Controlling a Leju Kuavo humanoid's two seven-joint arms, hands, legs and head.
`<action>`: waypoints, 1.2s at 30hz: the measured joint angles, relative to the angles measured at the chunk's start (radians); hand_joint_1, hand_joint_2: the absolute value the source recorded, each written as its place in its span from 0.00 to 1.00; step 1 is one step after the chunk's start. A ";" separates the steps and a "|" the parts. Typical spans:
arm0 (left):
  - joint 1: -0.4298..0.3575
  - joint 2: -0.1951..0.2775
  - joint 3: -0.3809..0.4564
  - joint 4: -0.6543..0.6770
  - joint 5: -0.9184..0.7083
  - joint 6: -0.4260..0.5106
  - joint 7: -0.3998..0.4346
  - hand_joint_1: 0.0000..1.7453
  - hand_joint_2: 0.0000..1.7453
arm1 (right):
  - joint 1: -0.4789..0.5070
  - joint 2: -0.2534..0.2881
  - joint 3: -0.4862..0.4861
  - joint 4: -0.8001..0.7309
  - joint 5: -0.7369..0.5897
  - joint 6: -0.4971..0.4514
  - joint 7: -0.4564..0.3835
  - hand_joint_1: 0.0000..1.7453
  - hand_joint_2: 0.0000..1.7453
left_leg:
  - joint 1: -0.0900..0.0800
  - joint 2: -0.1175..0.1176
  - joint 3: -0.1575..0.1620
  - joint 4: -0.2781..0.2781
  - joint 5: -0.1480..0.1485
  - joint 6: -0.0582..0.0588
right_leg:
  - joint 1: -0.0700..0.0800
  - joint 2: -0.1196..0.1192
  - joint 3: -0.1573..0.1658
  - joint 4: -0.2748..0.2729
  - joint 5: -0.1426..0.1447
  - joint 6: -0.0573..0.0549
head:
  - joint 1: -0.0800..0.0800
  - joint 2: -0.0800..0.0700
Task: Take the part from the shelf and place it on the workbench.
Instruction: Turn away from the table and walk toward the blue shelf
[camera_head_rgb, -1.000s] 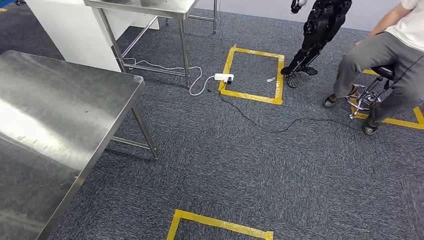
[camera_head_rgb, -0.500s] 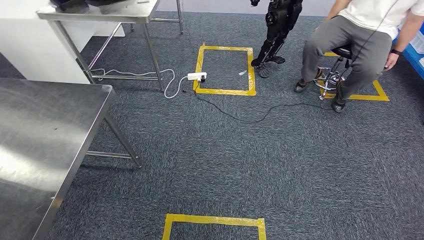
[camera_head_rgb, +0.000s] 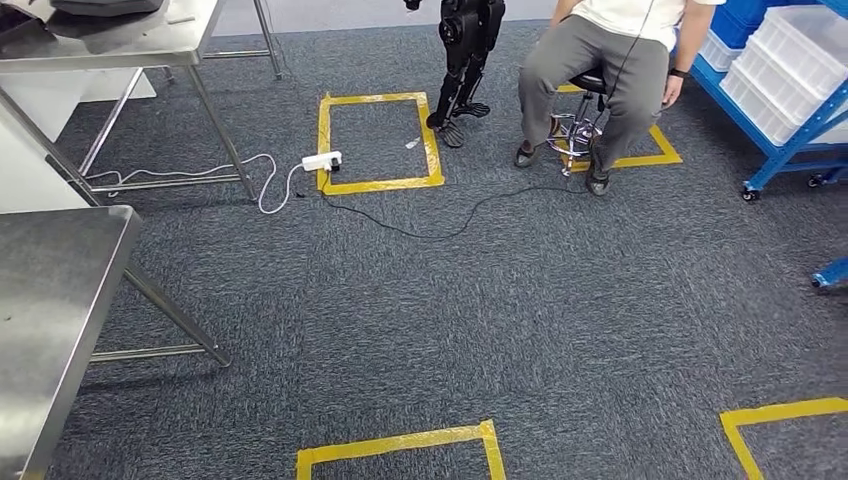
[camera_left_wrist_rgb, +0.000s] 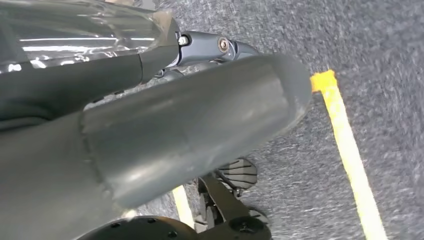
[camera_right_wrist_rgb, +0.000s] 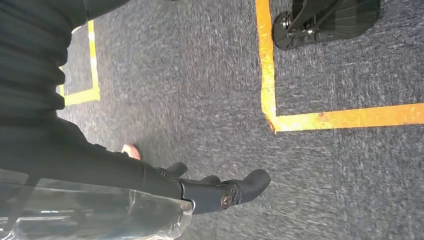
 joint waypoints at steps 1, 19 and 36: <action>-0.001 -0.001 0.000 0.000 0.000 0.000 0.000 0.00 0.00 | 0.001 0.000 0.000 0.000 0.000 0.000 0.000 0.00 1.00 | -0.003 0.011 0.001 -0.004 0.001 0.004 | -0.001 0.012 -0.008 -0.002 0.003 0.007 | 0.000 0.000; -0.010 0.000 0.000 0.000 -0.005 -0.039 0.076 0.00 0.00 | 0.002 0.002 0.000 0.000 -0.007 0.009 0.000 0.00 1.00 | -0.011 0.183 0.029 0.009 -0.033 -0.012 | -0.009 -0.165 0.006 -0.008 -0.004 -0.003 | 0.003 0.000; -0.002 0.003 0.000 0.000 -0.015 -0.046 0.106 0.00 0.00 | 0.004 0.002 0.000 0.000 0.001 0.014 0.003 0.00 1.00 | -0.003 0.090 0.016 -0.018 0.010 0.022 | -0.003 -0.081 -0.082 0.126 -0.052 0.012 | 0.009 0.000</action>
